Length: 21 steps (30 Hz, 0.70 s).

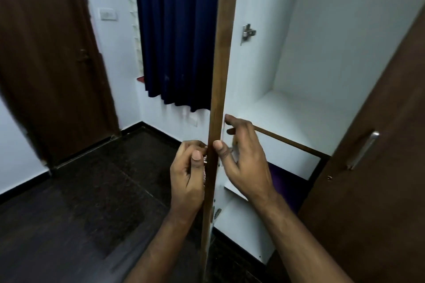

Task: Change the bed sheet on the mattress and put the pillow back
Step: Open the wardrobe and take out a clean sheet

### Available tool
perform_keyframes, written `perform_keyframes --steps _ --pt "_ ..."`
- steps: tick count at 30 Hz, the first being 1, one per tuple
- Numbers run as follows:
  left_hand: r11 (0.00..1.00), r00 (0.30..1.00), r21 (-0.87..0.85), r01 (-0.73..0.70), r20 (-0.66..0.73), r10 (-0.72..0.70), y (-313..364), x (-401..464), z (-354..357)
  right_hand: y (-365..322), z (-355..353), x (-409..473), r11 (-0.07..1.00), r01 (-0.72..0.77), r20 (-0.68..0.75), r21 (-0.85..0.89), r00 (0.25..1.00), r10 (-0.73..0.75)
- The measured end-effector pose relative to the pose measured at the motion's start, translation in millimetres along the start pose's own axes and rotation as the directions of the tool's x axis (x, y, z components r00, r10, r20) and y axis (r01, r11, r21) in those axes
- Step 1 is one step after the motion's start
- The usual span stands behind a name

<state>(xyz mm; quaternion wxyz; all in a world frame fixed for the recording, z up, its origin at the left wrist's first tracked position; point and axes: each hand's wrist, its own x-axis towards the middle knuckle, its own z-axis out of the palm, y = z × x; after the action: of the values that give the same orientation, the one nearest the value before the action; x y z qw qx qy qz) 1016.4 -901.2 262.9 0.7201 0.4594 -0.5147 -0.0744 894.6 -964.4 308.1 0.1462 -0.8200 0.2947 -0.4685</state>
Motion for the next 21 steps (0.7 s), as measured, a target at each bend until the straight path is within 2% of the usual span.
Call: perform_keyframes --steps 3,6,9,12,16,19,21 --pt "0.996 0.993 -0.085 -0.016 0.113 0.025 7.1 -11.7 40.0 11.3 -28.6 -9.6 0.997 -0.071 -0.104 0.021 0.992 0.073" --pt "0.996 0.954 -0.079 -0.050 0.291 0.071 5.7 -27.6 77.2 30.8 -57.5 -15.0 0.993 -0.120 -0.255 0.016 0.959 0.120" --pt "0.990 0.870 0.072 -0.124 0.488 0.074 -2.5 -38.0 117.0 60.9 -85.9 -19.6 0.974 -0.225 -0.368 0.013 0.905 0.214" --pt "0.950 0.788 0.211 -0.232 0.613 0.056 -14.4 -37.2 159.4 93.2 -112.7 -25.0 0.949 -0.316 -0.411 0.010 0.863 0.292" --pt "0.856 0.700 0.355 -0.375 0.714 0.010 -33.1 -29.7 212.9 123.7 -148.2 -27.5 0.917 -0.363 -0.368 -0.167 0.885 0.283" --pt "0.857 0.696 0.404 -0.321 0.714 -0.077 -38.2 -29.7 247.4 143.3 -165.4 -29.0 0.807 -0.363 -0.357 -0.466 0.912 0.204" --pt "0.835 0.712 0.449 -0.319 0.695 -0.102 -41.3 -28.4 265.9 155.9 -172.7 -30.8 0.732 -0.465 -0.427 -0.497 0.866 0.260"
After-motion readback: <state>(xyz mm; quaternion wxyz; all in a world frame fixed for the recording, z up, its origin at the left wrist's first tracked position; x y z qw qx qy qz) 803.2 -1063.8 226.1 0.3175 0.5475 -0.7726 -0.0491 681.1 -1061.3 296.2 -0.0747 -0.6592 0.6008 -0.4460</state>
